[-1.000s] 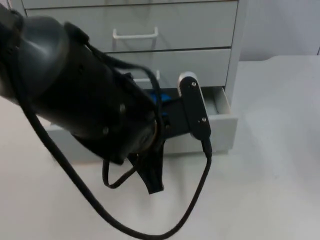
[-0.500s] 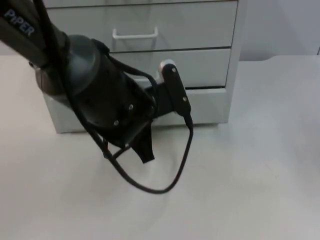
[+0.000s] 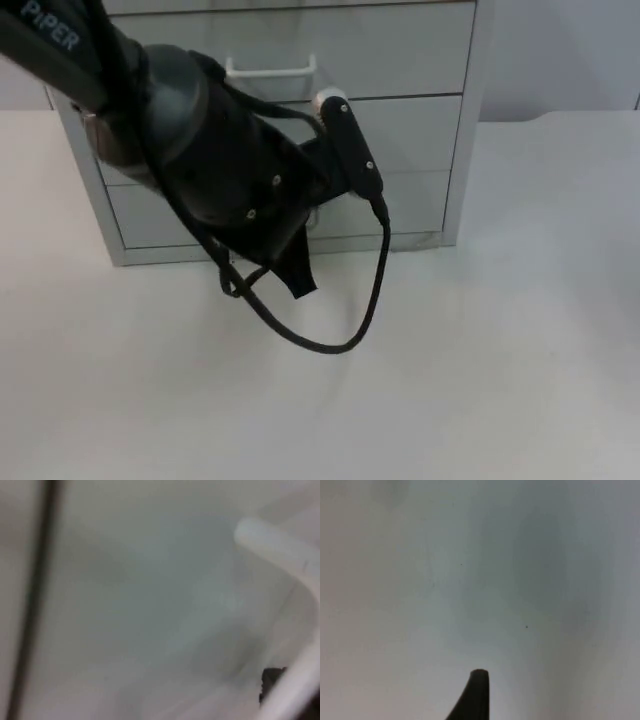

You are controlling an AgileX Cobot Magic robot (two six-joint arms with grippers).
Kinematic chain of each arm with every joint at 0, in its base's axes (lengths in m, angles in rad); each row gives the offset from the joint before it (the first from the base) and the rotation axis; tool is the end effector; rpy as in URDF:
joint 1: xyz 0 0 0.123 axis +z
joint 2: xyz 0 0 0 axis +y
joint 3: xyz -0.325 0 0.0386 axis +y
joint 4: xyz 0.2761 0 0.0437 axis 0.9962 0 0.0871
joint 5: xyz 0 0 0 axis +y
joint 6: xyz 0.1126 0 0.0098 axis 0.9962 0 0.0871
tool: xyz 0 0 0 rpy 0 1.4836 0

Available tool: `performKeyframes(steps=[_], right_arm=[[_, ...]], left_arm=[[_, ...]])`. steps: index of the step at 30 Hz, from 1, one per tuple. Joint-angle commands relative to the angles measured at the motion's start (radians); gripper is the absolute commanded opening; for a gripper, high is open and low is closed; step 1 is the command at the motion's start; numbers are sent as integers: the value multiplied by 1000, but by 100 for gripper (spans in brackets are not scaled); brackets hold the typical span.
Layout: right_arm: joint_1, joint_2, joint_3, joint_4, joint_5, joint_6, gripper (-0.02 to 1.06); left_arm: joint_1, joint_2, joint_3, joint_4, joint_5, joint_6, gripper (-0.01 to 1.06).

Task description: Open the drawer with the left hand, place the block into the drawer with the right hand, then close the drawer with the left hand.

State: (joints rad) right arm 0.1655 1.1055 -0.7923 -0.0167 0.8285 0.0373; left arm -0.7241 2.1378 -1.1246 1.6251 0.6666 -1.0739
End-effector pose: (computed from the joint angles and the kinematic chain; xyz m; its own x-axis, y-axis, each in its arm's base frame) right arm 0.2178 0.0350 0.2890 -0.8616 -0.1175 -0.4938 -0.1364 0.9907 0.0021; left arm 0.3809 -0.2436 0.0966 -0.3666 0.8873 -0.2798 0.5026 0.4419 0.7430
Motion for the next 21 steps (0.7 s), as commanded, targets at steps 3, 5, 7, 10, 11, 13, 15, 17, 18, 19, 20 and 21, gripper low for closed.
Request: performKeyframes(steps=[3,5,7,10,11,13,15,17,18,19,20,21], right_arm=[[-5,-5,1,0,-9,-4,81],[-5,-5,1,0,-9,-4,81],[-5,-5,1,0,-9,-4,81],[-5,-5,1,0,-9,-4,81],[-5,-5,1,0,-7,-4,81],[-5,-5,1,0,-7,-4,81],[-5,-5,1,0,-7,-4,81],[-5,-5,1,0,-7,-4,81],[-5,-5,1,0,-7,-4,81],[-5,-5,1,0,-7,-4,81],[-5,-5,1,0,-7,-4,81],[-5,-5,1,0,-7,-4,81]], left_arm=[[-51,-54,-6,-227,-2,158,0],[-72,-107,-6,-433,-32,286,0],[-80,-138,-6,-533,-54,366,0],[-81,-250,-4,-961,-112,705,0],[-81,-275,-4,-1062,-110,785,0],[-79,-304,-4,-1147,-104,860,0],[-77,-353,-4,-1261,-84,954,0],[-77,-379,-4,-1297,-77,979,0],[-77,-403,-4,-1323,-72,998,0],[-77,-424,-4,-1347,-68,1014,0],[-77,-441,-4,-1373,-61,1030,0],[-75,-460,-4,-1390,-56,1048,0]])
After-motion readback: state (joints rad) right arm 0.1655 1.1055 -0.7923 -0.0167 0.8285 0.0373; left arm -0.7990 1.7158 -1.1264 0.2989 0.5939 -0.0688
